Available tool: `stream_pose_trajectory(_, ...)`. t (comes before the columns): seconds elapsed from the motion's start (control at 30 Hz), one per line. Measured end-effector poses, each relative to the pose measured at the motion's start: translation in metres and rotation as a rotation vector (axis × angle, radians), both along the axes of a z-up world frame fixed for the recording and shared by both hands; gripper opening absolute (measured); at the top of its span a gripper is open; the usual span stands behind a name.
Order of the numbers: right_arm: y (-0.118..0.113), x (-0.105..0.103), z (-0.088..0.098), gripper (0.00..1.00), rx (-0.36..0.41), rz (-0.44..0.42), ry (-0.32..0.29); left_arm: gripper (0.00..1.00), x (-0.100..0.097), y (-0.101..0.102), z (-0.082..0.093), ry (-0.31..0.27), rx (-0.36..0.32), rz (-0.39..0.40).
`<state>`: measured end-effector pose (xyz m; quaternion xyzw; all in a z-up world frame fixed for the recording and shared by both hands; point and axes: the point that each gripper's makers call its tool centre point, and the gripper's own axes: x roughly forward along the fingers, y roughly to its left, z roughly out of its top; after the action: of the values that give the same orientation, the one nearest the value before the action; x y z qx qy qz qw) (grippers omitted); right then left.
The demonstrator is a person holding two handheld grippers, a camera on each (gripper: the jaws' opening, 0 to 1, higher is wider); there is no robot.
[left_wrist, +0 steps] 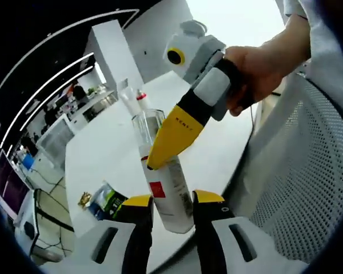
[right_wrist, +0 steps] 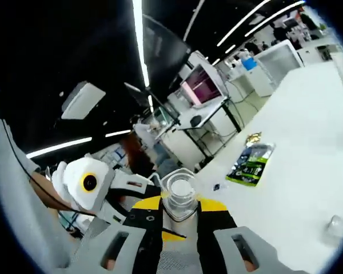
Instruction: Arrange the skincare products in the storage area until every visible bottle or jar stands upright without overlapping.
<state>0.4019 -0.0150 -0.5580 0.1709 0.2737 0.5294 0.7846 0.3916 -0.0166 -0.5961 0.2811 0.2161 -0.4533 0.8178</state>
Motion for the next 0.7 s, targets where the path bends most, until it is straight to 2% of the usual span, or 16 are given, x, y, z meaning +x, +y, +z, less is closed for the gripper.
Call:
stream_pose_trajectory(0.03, 0.000, 0.000, 0.000, 0.15, -0.013, 0.010, -0.019, 0.24, -0.001, 0.000, 0.000, 0.002, 0.000, -0.002)
stream_pose_trajectory(0.1, 0.001, -0.005, 0.005, 0.15, -0.043, 0.071, -0.113, 0.24, -0.003, -0.002, 0.000, 0.006, -0.008, -0.012)
stream_pose_trajectory(0.17, 0.002, -0.010, 0.011, 0.15, -0.040, 0.113, -0.150, 0.24, -0.004, -0.004, 0.002, 0.014, -0.025, -0.016)
stream_pose_trajectory(0.33, 0.001, -0.014, 0.015, 0.15, -0.061, 0.157, -0.202, 0.23, -0.007, -0.007, 0.005, 0.040, -0.065, -0.027)
stream_pose_trajectory(0.47, 0.002, -0.015, 0.013, 0.15, -0.070, 0.164, -0.195, 0.22, -0.009, -0.006, 0.003, 0.079, -0.078, -0.017)
stream_pose_trajectory(0.6, 0.005, -0.014, 0.009, 0.16, -0.081, 0.151, -0.163, 0.20, -0.008, 0.000, -0.001, 0.136, -0.077, 0.037)
stream_pose_trajectory(0.7, 0.006, -0.011, 0.004, 0.17, -0.101, 0.126, -0.135, 0.19, -0.004, 0.005, -0.003, 0.104, -0.040, 0.048)
